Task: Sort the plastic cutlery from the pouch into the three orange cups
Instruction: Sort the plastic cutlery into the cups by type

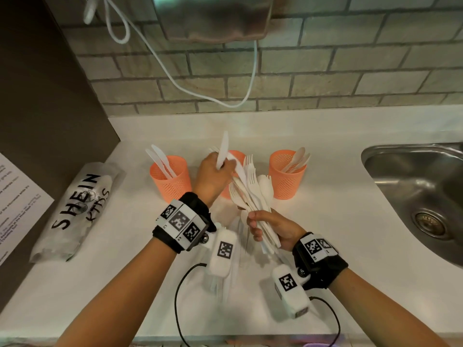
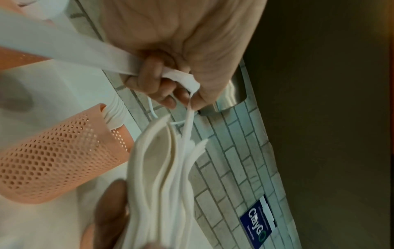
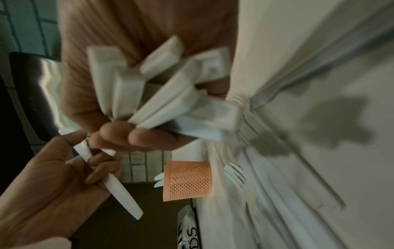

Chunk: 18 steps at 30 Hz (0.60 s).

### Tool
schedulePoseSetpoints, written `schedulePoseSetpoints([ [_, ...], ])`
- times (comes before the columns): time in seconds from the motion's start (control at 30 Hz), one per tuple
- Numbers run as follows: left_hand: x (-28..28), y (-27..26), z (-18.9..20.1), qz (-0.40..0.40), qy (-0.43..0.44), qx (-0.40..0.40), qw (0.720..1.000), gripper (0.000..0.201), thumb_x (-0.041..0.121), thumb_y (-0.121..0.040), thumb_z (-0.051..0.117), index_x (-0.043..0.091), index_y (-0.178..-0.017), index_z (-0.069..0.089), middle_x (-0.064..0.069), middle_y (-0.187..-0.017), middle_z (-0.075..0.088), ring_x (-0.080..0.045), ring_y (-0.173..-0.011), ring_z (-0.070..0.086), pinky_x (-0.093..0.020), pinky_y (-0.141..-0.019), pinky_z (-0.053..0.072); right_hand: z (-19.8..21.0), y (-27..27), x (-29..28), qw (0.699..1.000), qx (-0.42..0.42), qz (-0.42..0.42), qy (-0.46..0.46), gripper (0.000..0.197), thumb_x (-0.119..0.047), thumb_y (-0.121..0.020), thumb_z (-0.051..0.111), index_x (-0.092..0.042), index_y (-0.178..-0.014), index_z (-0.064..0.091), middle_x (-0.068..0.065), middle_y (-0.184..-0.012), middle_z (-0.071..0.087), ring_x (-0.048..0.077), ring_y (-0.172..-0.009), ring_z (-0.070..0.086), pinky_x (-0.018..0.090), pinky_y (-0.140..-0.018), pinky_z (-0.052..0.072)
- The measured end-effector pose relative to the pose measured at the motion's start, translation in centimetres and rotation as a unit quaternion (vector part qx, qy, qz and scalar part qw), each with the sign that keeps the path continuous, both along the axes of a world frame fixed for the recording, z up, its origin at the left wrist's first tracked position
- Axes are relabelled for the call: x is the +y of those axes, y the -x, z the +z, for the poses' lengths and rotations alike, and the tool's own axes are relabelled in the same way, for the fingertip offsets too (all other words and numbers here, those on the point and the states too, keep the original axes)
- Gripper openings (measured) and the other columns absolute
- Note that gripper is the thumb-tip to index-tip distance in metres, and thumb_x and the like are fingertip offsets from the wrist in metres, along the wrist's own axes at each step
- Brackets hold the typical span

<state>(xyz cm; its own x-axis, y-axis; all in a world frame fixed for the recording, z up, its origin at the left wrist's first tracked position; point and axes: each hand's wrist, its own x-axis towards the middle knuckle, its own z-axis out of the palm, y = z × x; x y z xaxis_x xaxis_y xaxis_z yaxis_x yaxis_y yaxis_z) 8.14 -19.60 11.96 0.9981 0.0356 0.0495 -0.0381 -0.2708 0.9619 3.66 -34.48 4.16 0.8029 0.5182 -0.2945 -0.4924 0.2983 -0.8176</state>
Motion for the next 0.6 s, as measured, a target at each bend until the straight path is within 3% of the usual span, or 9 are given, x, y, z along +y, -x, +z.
schedulePoseSetpoints([
  [0.07, 0.3, -0.4, 0.4, 0.012, 0.0, 0.001, 1.0, 0.007, 0.016, -0.092, 0.051, 0.009, -0.09, 0.051, 0.003, -0.07, 0.051, -0.007, -0.058, 0.049, -0.016, -0.05, 0.036, -0.2, 0.0, 0.0, 1.0, -0.002, 0.003, -0.007, 0.028, -0.013, -0.077, 0.05, -0.014, -0.105, 0.055, -0.007, -0.052, 0.05, 0.005, -0.04, 0.042, 0.016, -0.041, 0.038],
  [0.17, 0.2, 0.2, 0.1, -0.025, -0.015, 0.012, 0.999, 0.012, 0.014, -0.086, 0.062, 0.004, -0.088, 0.056, 0.001, -0.067, 0.053, -0.003, -0.051, 0.049, -0.007, -0.042, 0.034, 0.0, 0.0, 0.3, 1.0, -0.011, 0.01, -0.006, 0.028, -0.014, -0.078, 0.05, -0.014, -0.106, 0.054, -0.007, -0.051, 0.048, 0.005, -0.04, 0.041, 0.016, -0.042, 0.038],
  [0.23, 0.0, 0.7, -0.1, -0.038, 0.006, 0.027, 0.999, 0.012, 0.011, -0.085, 0.064, 0.0, -0.088, 0.061, -0.005, -0.07, 0.06, -0.005, -0.056, 0.056, -0.012, -0.051, 0.042, 0.1, 0.0, 0.5, 1.0, -0.024, 0.017, 0.0, 0.026, -0.014, -0.078, 0.05, -0.014, -0.103, 0.055, -0.007, -0.051, 0.049, 0.005, -0.04, 0.042, 0.016, -0.042, 0.039],
  [0.3, 0.0, 0.4, -0.2, -0.009, 0.029, 0.024, 0.999, 0.017, 0.013, -0.088, 0.06, -0.003, -0.095, 0.061, -0.015, -0.085, 0.066, -0.017, -0.071, 0.061, -0.025, -0.067, 0.048, 0.0, 0.2, 0.6, 0.999, -0.033, 0.017, 0.005, 0.024, -0.014, -0.079, 0.051, -0.014, -0.103, 0.055, -0.006, -0.052, 0.05, 0.006, -0.04, 0.043, 0.017, -0.043, 0.04],
  [0.37, 0.4, -0.3, 0.3, 0.049, 0.041, 0.002, 0.998, 0.022, 0.02, -0.093, 0.052, 0.002, -0.105, 0.055, -0.016, -0.095, 0.067, -0.018, -0.073, 0.059, -0.028, -0.066, 0.046, -0.1, 0.2, 0.6, 0.999, -0.037, 0.017, 0.01, 0.023, -0.014, -0.079, 0.051, -0.014, -0.101, 0.056, -0.006, -0.053, 0.052, 0.007, -0.04, 0.043, 0.018, -0.043, 0.04],
  [0.4, 0.8, -0.5, 0.7, 0.079, 0.051, -0.013, 0.995, 0.021, 0.022, -0.095, 0.049, 0.004, -0.106, 0.052, -0.013, -0.09, 0.066, -0.015, -0.067, 0.057, -0.027, -0.063, 0.045, -0.2, 0.3, 0.5, 0.999, -0.037, 0.017, 0.011, 0.02, -0.014, -0.079, 0.052, -0.014, -0.099, 0.056, -0.005, -0.054, 0.053, 0.008, -0.041, 0.044, 0.018, -0.043, 0.04],
  [0.5, 1.9, -1.0, 1.8, 0.126, 0.115, -0.065, 0.983, 0.013, 0.018, -0.098, 0.042, 0.016, -0.089, 0.052, 0.001, -0.065, 0.055, -0.007, -0.051, 0.05, -0.026, -0.057, 0.043, -0.3, 0.5, 0.4, 0.999, -0.033, 0.02, 0.004, 0.014, -0.014, -0.08, 0.051, -0.015, -0.093, 0.057, -0.004, -0.055, 0.055, 0.008, -0.041, 0.045, 0.019, -0.044, 0.041],
  [0.6, 2.4, -1.1, 1.7, 0.106, 0.125, -0.038, 0.986, 0.017, 0.014, -0.099, 0.036, 0.011, -0.097, 0.052, 0.0, -0.06, 0.043, -0.008, -0.048, 0.047, -0.023, -0.052, 0.04, -0.3, 0.5, 0.4, 0.999, -0.028, 0.024, -0.001, 0.013, -0.015, -0.08, 0.051, -0.016, -0.092, 0.056, -0.004, -0.056, 0.056, 0.008, -0.041, 0.046, 0.019, -0.044, 0.041],
])
